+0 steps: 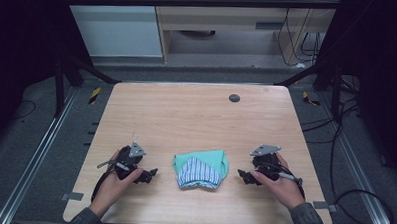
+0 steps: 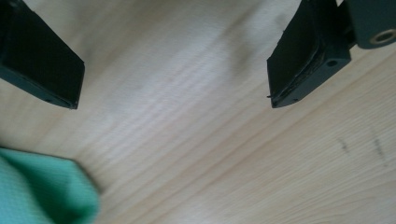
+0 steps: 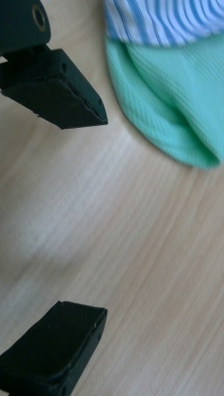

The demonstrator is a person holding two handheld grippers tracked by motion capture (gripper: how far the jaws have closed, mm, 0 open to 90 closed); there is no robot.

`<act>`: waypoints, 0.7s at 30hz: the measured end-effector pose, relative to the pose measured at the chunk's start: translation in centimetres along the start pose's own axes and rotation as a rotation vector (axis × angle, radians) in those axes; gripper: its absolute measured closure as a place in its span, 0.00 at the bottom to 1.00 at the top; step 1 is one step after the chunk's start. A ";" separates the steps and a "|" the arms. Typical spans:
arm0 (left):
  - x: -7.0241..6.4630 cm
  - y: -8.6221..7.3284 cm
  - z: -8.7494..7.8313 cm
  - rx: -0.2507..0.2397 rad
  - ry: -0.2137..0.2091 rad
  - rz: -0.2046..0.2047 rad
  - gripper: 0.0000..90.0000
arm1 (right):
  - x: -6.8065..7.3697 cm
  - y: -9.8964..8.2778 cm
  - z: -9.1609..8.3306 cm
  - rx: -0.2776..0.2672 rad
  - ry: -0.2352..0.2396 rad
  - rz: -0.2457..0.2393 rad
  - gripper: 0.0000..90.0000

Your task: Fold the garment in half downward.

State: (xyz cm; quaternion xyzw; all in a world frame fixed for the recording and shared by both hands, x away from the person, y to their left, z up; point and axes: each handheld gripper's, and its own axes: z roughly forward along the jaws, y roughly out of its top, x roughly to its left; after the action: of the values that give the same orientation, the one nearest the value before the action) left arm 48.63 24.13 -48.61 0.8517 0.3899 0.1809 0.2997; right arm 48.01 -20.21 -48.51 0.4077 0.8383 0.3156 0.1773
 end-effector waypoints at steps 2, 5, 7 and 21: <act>0.9 0.1 0.3 -0.019 -0.002 -0.050 0.04 | -0.6 0.2 0.4 -0.008 -0.009 0.037 0.09; 2.1 0.4 0.7 -0.039 0.004 -0.096 0.05 | -1.5 0.4 1.0 -0.022 -0.024 0.089 0.09; 2.8 0.5 1.0 -0.051 0.044 -0.120 0.05 | -1.9 0.5 1.5 -0.029 -0.065 0.103 0.10; 3.8 0.3 3.1 -0.078 0.047 -0.159 0.06 | -3.2 0.5 4.3 -0.066 -0.185 0.240 0.02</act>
State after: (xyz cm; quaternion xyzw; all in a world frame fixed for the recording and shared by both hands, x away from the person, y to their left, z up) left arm 52.87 25.78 -50.54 0.8013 0.4557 0.1916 0.3368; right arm 52.61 -20.85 -51.20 0.5262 0.7529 0.3228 0.2282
